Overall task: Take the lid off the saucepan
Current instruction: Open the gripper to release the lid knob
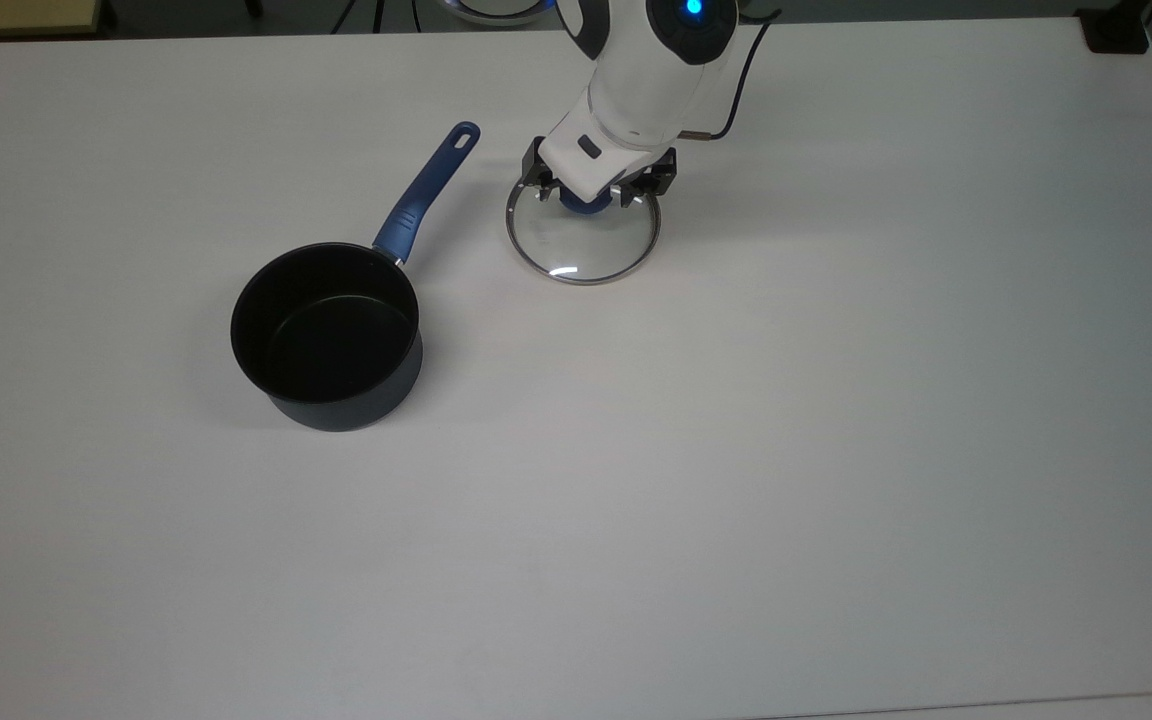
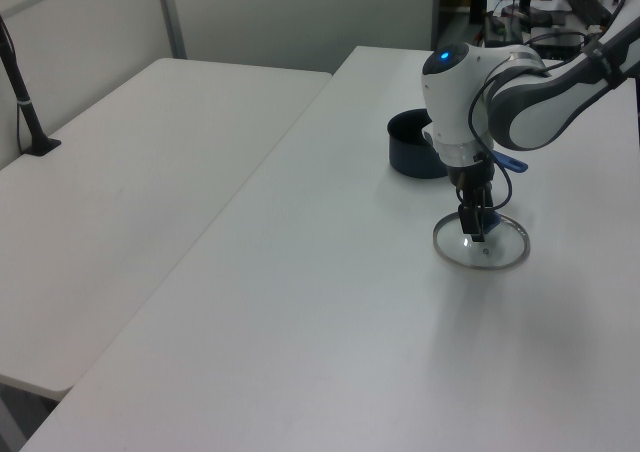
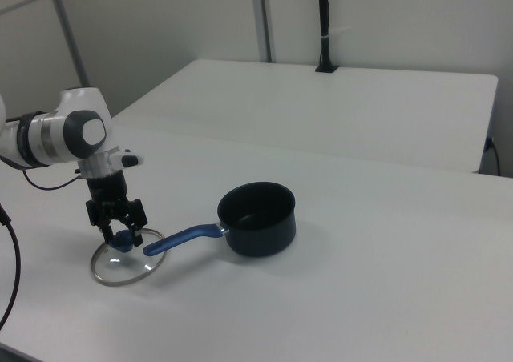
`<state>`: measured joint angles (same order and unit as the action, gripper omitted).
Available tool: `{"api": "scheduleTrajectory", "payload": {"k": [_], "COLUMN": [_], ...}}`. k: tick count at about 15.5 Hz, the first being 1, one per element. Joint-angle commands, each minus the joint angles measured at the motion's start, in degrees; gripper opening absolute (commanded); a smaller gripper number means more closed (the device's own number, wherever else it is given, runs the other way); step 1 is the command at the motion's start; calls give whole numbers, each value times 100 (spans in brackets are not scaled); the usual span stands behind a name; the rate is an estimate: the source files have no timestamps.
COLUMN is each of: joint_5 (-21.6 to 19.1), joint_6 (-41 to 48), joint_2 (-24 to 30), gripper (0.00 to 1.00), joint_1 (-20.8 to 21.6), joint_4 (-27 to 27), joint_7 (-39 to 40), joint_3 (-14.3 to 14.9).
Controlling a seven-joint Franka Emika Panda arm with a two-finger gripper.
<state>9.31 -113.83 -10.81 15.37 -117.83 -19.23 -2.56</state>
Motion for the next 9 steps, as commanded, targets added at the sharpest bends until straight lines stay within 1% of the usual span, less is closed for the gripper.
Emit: {"api": "scheduleTrajectory", "payload": {"k": [1, 3, 6, 9], "joint_5": [89, 89, 63, -8], "joint_6": [-43, 62, 396, 747], "joint_2": [149, 246, 491, 676], "gripper": [100, 100, 100, 100], "joint_1": [10, -43, -297, -560], "joint_4": [-29, 93, 365, 664], "joint_7": [7, 42, 147, 481], "joint_3": [28, 36, 36, 45]}}
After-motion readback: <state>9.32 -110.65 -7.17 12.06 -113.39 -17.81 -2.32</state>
